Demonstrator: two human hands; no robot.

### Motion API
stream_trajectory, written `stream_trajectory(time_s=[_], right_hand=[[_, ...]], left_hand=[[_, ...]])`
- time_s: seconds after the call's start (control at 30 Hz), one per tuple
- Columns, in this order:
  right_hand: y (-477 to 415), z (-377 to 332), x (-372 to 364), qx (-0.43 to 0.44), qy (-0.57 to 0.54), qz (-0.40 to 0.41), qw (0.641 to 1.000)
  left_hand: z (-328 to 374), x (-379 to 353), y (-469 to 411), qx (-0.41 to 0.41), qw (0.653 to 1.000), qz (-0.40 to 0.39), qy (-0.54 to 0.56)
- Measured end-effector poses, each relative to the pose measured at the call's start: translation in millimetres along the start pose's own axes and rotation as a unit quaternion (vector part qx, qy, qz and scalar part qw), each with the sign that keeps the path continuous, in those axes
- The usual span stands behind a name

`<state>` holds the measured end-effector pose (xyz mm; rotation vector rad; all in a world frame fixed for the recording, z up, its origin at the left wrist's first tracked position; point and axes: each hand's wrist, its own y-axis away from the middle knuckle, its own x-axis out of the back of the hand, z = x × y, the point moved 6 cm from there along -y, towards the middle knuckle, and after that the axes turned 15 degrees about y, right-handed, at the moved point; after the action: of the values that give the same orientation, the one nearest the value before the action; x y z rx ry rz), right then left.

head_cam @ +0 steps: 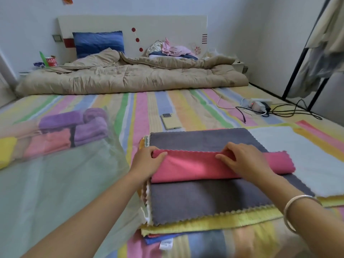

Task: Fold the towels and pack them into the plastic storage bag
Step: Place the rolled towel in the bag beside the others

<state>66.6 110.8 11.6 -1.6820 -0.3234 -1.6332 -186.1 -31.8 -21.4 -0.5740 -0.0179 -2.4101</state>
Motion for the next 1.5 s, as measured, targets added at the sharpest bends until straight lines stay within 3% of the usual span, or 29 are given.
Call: stream_trajectory(time_s=[0.17, 0.5, 0.73, 1.07, 1.17, 1.23, 1.3, 1.37, 1.43, 1.5], right_hand=[[-62.6, 58.9, -36.3, -0.027, -0.01, -0.032, 0.999], [-121.7, 120.3, -88.4, -0.087, -0.027, -0.033, 0.995], [-156.9, 120.8, -76.6, -0.085, -0.003, 0.048, 0.995], [-155.3, 118.2, -113.9, -0.091, 0.043, 0.009, 0.995], [-138.0, 102.5, -103.9, -0.134, 0.046, 0.019, 0.99], [-116.3, 72.7, -95.0, -0.097, 0.045, -0.033, 0.994], [-85.7, 26.7, -91.4, -0.008, 0.023, -0.111, 0.994], [-60.4, -7.3, -95.1, 0.045, 0.006, -0.164, 0.985], [-55.4, -12.5, -101.5, 0.043, 0.007, -0.179, 0.983], [-62.8, 7.7, -104.0, -0.009, -0.002, -0.185, 0.983]], left_hand=[[-22.0, -1.8, -57.0, 0.011, 0.997, 0.065, -0.035], [-27.5, -8.2, -112.6, -0.049, 0.991, 0.08, -0.099], [-29.5, -5.2, -111.1, -0.066, 0.99, 0.078, -0.102], [-37.1, -5.1, -105.7, -0.055, 0.988, 0.092, -0.113], [-23.8, -3.7, -100.0, -0.069, 0.969, 0.126, -0.199], [-8.6, -9.2, -93.4, -0.131, 0.943, 0.137, -0.275], [11.9, -28.6, -86.6, -0.211, 0.928, 0.114, -0.284], [31.9, -64.0, -77.0, -0.255, 0.927, 0.044, -0.271], [40.0, -109.8, -69.5, -0.254, 0.925, -0.085, -0.269], [26.7, -142.2, -66.0, -0.19, 0.91, -0.187, -0.317]])
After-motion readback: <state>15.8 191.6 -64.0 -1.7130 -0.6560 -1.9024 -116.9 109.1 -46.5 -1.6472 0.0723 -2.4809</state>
